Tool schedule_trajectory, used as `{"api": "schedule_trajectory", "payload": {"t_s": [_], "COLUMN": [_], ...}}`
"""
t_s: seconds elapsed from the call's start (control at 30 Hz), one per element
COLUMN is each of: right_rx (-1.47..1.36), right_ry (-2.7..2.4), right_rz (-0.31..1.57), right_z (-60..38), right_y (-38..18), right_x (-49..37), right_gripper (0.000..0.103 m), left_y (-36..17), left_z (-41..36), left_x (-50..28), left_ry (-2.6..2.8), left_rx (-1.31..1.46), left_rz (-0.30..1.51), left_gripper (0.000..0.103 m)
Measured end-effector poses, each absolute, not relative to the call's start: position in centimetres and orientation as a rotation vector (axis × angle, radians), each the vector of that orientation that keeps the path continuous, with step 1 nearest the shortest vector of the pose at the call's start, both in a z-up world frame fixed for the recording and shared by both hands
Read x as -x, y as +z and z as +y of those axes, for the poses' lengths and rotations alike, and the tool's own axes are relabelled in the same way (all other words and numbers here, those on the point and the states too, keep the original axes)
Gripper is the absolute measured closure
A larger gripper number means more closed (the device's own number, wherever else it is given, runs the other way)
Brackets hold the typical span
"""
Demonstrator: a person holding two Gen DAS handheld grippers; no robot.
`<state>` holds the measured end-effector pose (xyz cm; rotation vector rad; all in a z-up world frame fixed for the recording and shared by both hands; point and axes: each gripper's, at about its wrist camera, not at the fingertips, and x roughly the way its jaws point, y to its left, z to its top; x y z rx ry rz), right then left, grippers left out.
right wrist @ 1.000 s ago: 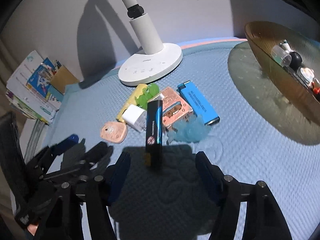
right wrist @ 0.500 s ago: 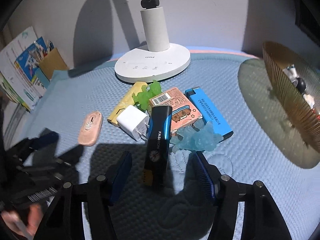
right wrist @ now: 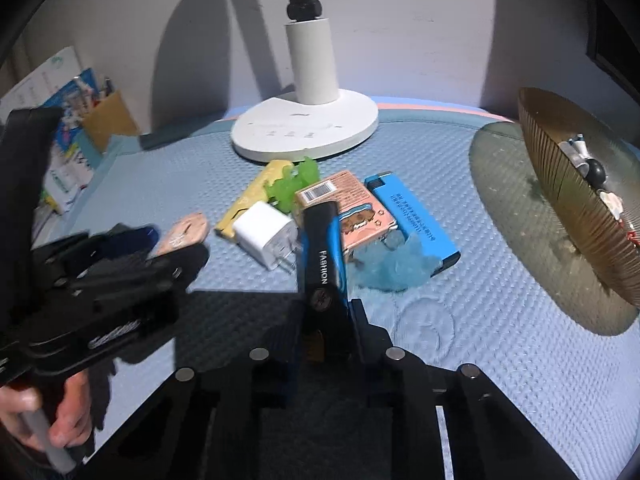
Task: Organize rigid objects
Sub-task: 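Grasp the pink oval item with the left tool while the right tool grasps the black lighter, then carry the pink item and black lighter into the amber bowl and release both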
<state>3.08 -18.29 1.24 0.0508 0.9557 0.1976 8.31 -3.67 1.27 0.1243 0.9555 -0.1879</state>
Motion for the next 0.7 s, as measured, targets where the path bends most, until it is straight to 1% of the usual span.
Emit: {"api": "schedule_trajectory", "payload": {"t_s": [0.13,0.27,0.43,0.57,0.6,0.63,0.67,0.7], "right_rx": [-0.102,-0.134,-0.070,-0.053,-0.063,-0.066,-0.061,-0.034], "right_ry": [0.255,0.314,0.322,0.310,0.307,0.304,0.295,0.255], "right_rz": [0.953,0.967,0.999,1.039,1.040,1.039,1.032,1.014], "right_z": [-19.8,-21.6,-23.7,-24.3,-24.5,-24.5,-24.4,-24.0], "right_y": [1.6,2.0,1.5,0.8,0.8,0.9,0.9,1.0], "right_x": [-1.3,1.6,6.1,7.2,7.4,7.5,7.6,7.6], "right_gripper": [0.082,0.082,0.082,0.080,0.075,0.065,0.059,0.050], "left_y": [1.5,1.6,1.9,1.6,1.6,1.6,1.7,1.8], "left_z": [-4.0,-3.2,-2.5,-2.2,-2.2,-2.2,-2.1,-2.0], "left_x": [-6.4,-3.4,0.2,0.8,0.9,1.0,1.1,1.3], "left_ry": [-0.212,-0.238,-0.269,-0.274,-0.261,-0.253,-0.258,-0.264], "left_rx": [-0.135,-0.088,-0.028,0.016,0.005,-0.002,0.007,0.017], "left_rz": [0.948,0.940,0.880,0.870,0.861,0.848,0.838,0.825], "left_gripper": [0.072,0.072,0.072,0.072,0.072,0.072,0.072,0.072]}}
